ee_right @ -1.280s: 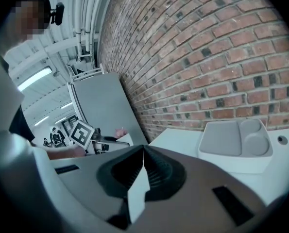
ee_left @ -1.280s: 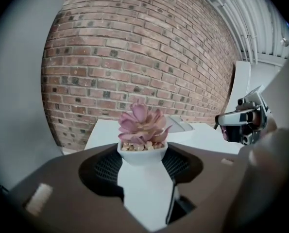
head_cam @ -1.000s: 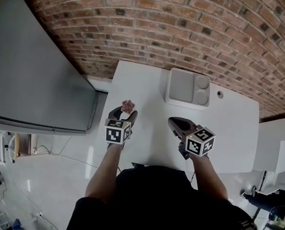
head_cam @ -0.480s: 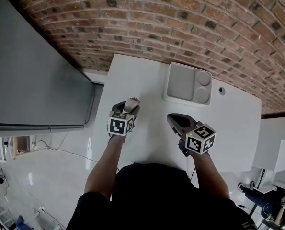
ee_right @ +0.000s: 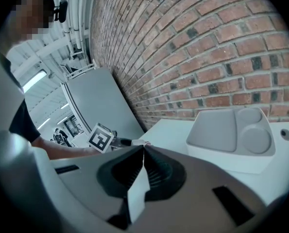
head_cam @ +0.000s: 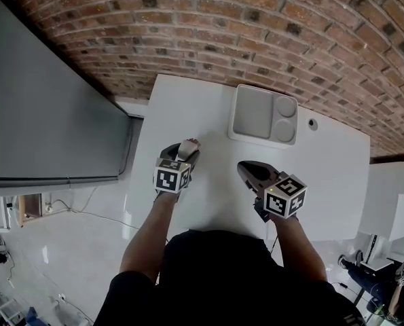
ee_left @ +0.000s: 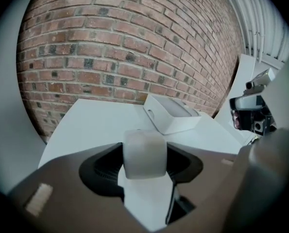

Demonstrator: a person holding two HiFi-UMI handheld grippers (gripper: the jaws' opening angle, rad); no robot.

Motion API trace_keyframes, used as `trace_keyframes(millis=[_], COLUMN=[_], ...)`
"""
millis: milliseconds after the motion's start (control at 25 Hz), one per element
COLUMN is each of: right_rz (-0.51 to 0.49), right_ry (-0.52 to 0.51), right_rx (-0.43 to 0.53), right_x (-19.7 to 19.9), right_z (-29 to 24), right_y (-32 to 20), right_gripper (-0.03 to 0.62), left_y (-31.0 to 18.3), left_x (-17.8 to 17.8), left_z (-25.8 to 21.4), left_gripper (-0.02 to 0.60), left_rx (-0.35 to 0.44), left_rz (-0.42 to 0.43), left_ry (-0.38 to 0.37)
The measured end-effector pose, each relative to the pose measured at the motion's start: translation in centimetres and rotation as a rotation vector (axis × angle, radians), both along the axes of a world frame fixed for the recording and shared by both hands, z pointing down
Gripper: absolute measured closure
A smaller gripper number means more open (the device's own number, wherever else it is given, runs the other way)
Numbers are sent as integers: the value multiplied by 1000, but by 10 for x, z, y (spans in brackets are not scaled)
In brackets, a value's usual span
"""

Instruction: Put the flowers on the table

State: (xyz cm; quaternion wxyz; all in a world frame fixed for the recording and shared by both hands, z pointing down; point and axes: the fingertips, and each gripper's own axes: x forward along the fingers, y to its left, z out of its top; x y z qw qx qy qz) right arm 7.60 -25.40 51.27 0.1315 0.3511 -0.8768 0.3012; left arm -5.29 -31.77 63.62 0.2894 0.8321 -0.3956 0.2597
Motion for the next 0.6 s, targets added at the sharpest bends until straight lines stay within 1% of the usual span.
trace_keyframes(millis=[160, 360, 600], right_rz=[-9, -57, -113], right_ry=[-13, -42, -88], right_rx=[8, 34, 43], right_x=[-3, -21, -50], right_z=[-5, -18, -26], right_y=[2, 3, 9], right_gripper=[582, 582, 580], left_y=[10, 25, 53], left_x=[8, 17, 34], left_z=[-25, -65, -98], left_gripper=[325, 325, 325], left_rx=[54, 143, 223], left_rz=[32, 95, 237], left_ry=[25, 50, 81])
